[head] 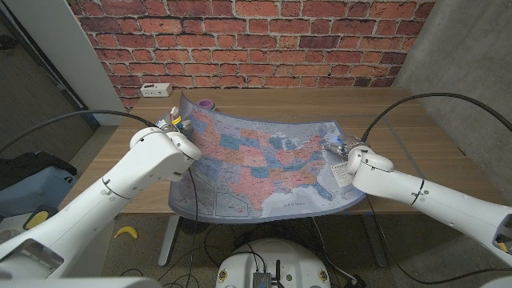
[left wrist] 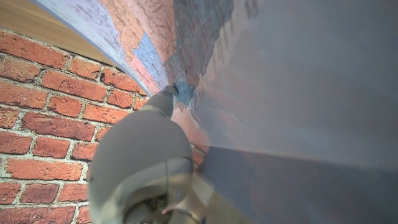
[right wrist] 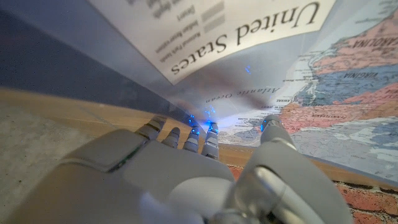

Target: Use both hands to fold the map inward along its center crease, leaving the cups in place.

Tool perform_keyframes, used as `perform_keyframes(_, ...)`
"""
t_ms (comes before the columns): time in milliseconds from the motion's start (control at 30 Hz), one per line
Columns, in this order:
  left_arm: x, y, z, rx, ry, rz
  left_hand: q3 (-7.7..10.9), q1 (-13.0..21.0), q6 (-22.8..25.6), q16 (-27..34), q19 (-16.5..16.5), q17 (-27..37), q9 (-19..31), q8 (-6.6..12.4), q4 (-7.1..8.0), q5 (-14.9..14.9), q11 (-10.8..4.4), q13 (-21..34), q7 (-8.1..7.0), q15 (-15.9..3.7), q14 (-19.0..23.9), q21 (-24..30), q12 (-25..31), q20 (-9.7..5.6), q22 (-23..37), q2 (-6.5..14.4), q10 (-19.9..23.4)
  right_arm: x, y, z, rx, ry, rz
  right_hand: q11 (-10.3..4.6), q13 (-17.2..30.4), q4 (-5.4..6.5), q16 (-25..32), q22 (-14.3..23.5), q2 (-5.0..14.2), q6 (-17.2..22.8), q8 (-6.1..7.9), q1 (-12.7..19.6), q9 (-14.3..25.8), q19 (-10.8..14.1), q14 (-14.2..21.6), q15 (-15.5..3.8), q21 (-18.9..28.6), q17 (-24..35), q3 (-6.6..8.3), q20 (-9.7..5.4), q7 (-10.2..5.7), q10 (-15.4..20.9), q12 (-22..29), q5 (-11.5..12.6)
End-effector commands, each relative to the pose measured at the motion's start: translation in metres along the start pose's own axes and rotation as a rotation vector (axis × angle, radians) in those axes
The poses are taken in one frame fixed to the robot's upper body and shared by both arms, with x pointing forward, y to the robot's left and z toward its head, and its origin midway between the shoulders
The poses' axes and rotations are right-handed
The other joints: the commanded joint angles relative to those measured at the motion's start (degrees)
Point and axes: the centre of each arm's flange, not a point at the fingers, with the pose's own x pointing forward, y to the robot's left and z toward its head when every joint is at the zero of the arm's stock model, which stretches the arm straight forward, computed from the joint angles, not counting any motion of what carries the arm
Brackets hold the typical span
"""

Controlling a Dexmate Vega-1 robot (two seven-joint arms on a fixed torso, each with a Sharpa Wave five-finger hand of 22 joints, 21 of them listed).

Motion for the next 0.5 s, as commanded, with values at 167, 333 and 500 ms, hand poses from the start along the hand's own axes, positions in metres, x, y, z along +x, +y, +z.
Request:
perform_keyframes(167,0.010,0.022,0.026,0.094,-0.088,0.095,-1.26,1.7,2.7,1.7,-0.7,0.3,0.2,1.29,0.01,1.1,-0.75,2.5,1.19,-0.51,-0.3,2.1,1.6,-0.38,1.3,0.0,0.0,-0.007,0.013,0.007,-0.068,-0.067,-0.024,-1.56,0.2,-1.35,-0.4,0.1,0.78,-2.0,-0.22,3.5,0.3,-2.6,-4.0,-3.52,-0.2,0.0,1.56,-1.96,-2.16,-4.4,-0.6,0.1)
perform_keyframes(333,0.012,0.023,0.039,0.147,-0.137,0.135,-1.73,2.3,3.9,2.5,-0.9,0.6,-0.2,1.54,-0.21,1.8,-0.75,2.7,0.91,-0.85,-0.3,3.2,1.9,-0.90,1.8,-0.4,0.6,-0.013,0.012,0.015,-0.117,-0.084,-0.100,-1.53,0.2,-1.73,-0.6,0.1,0.76,-3.1,-0.21,5.0,0.3,-7.4,-7.7,-2.62,-0.8,0.0,2.03,-1.70,-2.37,-6.4,-0.5,0.0)
perform_keyframes(500,0.016,0.022,0.049,0.185,-0.168,0.162,-2.07,2.5,4.2,2.7,-1.1,0.4,-0.4,1.60,-0.15,2.6,-0.96,2.9,0.88,-1.14,-0.1,4.2,2.1,-1.23,2.2,-0.7,0.9,-0.024,0.005,0.024,-0.128,-0.159,-0.187,-1.73,0.2,-2.11,0.3,0.1,0.92,-5.3,-0.53,6.7,0.3,-5.9,-6.4,-2.42,0.3,0.0,2.66,-0.93,-2.36,-6.6,0.0,0.1)
